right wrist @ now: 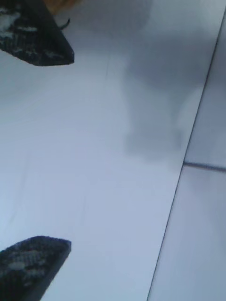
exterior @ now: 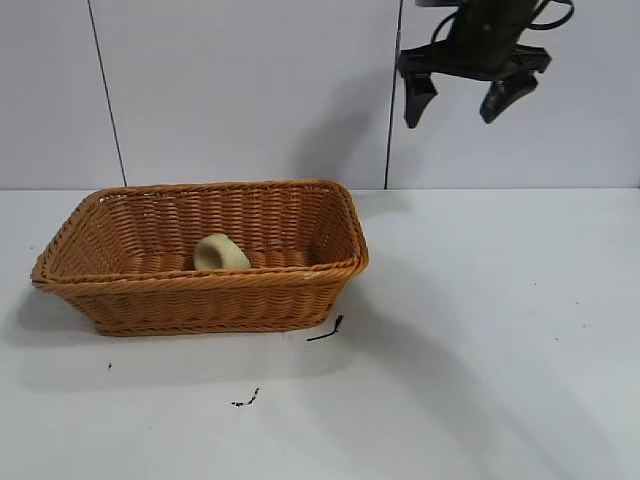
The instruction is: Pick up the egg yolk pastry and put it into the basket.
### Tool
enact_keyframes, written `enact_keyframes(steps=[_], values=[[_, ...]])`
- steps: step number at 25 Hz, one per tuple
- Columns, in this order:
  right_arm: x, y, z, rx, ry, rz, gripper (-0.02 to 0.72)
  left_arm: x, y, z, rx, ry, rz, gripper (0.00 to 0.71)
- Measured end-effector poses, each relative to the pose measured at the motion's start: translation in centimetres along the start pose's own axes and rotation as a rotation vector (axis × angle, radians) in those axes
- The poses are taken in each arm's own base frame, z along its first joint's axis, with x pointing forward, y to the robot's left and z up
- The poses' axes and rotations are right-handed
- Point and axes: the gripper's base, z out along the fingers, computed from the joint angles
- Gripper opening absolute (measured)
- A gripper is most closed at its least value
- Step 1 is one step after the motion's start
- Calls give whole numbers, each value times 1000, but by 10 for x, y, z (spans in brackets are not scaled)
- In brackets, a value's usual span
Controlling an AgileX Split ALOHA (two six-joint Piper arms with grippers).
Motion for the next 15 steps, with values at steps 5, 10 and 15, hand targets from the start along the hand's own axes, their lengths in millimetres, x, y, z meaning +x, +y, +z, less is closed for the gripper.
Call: enact_keyframes(steps=[5, 10, 15], values=[[11, -20, -1, 32, 116, 25, 673, 0, 0, 0, 0, 0, 0, 696], [17, -23, -2, 70, 190, -3, 673, 0, 0, 0, 0, 0, 0, 696], [12, -23, -21, 71, 154, -4, 673, 0, 0, 0, 0, 0, 0, 696]])
